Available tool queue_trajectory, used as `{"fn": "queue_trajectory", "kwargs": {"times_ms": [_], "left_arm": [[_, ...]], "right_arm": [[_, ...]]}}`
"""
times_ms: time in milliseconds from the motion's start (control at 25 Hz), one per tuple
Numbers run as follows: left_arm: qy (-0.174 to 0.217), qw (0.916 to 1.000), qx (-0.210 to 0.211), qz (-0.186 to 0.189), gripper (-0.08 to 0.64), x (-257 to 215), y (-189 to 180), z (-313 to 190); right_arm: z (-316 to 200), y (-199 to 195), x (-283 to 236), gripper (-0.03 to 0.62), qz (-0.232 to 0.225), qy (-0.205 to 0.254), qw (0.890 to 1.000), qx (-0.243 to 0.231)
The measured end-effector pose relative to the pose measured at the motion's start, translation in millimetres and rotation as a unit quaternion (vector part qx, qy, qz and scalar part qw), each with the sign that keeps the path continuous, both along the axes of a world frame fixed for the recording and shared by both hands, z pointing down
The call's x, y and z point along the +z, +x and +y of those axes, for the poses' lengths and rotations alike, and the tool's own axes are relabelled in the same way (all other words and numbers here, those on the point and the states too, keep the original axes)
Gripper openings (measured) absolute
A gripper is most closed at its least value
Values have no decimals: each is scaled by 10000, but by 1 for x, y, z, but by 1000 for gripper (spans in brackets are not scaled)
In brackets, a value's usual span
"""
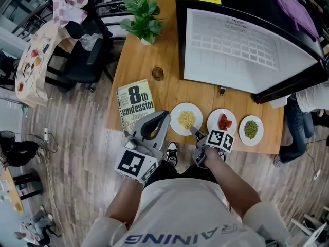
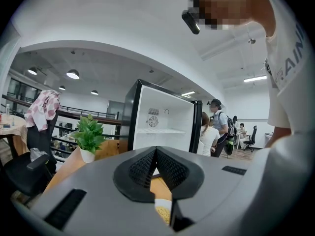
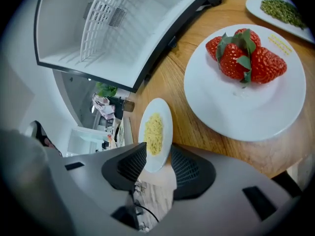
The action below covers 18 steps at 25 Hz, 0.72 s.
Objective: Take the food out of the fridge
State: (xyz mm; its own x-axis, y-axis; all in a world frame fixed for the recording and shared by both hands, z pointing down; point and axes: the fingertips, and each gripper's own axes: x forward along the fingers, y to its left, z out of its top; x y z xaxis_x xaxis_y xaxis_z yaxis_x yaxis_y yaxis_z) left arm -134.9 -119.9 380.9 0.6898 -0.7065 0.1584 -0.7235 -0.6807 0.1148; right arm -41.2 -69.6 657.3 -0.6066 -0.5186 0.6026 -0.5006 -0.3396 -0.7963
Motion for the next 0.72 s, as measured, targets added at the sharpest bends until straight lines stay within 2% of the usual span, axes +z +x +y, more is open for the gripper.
{"fn": "queue_trajectory", "kwargs": {"times_ms": [200,360,480,560,640,720], "left_arm": [[23,9999,103,1,8,-1,5,1],[47,9999,161,17,8,-2,8,2],[54,9998,195,33,8,-2,9,4],[63,9997,225,48,8,-3,10,4],[81,9996,261,74,8,-5,12,4],[104,9994,309,103,8,-8,14,4]], "right_arm": [[11,-4,5,187,662,108,9946,-793],[18,-11,8,206,1407,341,9737,-1759],[28,-16,11,213,1757,387,9551,-2352],[32,-17,12,213,1864,404,9480,-2549],[35,-17,9,213,1781,375,9507,-2511],[35,-14,2,213,1604,361,9591,-2305]]}}
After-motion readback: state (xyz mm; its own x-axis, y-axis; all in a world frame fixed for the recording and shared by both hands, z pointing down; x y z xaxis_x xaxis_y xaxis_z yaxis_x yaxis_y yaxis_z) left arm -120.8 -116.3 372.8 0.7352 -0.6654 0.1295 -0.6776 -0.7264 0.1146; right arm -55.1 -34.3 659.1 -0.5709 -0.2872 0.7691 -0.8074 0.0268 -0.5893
